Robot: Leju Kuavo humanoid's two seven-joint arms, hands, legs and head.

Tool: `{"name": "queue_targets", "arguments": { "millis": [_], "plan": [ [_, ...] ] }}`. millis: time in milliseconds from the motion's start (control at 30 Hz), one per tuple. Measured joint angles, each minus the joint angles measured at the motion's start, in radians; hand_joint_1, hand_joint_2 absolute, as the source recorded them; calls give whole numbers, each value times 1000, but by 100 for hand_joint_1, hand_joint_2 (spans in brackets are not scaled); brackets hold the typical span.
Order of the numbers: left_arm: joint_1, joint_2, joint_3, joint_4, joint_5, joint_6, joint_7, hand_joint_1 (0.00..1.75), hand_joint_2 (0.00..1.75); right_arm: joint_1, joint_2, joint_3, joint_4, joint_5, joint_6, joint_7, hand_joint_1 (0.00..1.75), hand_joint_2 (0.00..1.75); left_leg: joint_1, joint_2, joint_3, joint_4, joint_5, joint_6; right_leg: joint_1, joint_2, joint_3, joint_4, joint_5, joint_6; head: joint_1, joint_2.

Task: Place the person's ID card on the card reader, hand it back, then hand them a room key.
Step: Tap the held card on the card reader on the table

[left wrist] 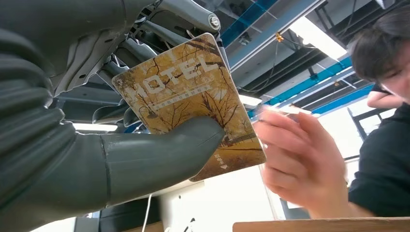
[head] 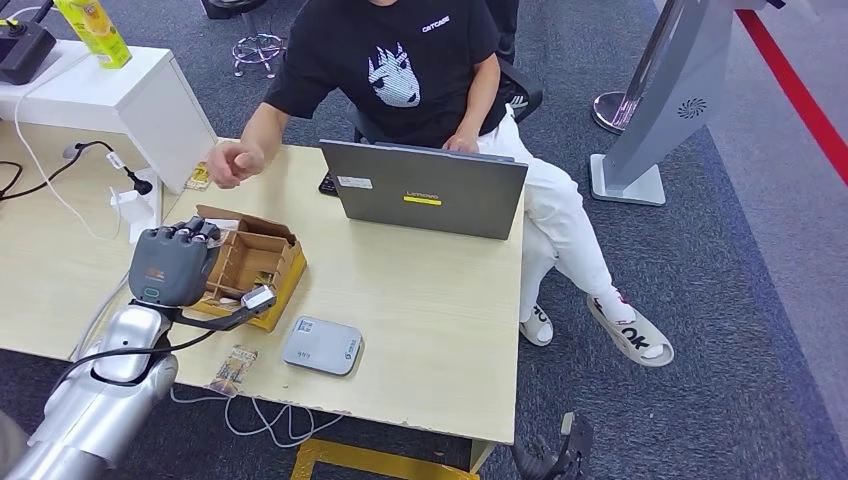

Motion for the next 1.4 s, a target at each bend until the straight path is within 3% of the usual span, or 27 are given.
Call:
{"name": "queue_targets", "arguments": {
  "millis": [233,367,633,800,1233,1400],
  "plan": [
    [47,-42,-16,-43,121,-96,-108,175,175,1,0,7,0,-19,0,-5,0,175,0,0,0,0,0,0,0,0,0,0,0,0,0,0],
    [83,-65,-76,-66,163,-177,-141,175,175,1,-1,10,0,-27,0,-9,0,175,0,0,0,0,0,0,0,0,0,0,0,0,0,0],
    [131,-86,-206,-100,186,-250,-160,175,175,1,-7,21,0,-42,0,-12,0,175,0,0,0,0,0,0,0,0,0,0,0,0,0,0],
    [158,-95,-258,-100,186,-256,-137,175,175,1,-8,31,0,-51,0,-11,0,175,0,0,0,0,0,0,0,0,-1,0,0,0,0,0],
    [160,-118,-283,-35,156,-252,-128,175,175,0,-8,44,0,-57,0,-4,0,175,0,0,0,0,0,0,0,0,0,0,0,0,0,0],
    [152,-132,-293,-4,135,-211,-104,175,175,0,-8,53,0,-63,0,1,0,175,0,-1,0,0,0,0,0,0,0,0,0,0,0,0]
  ]
}}
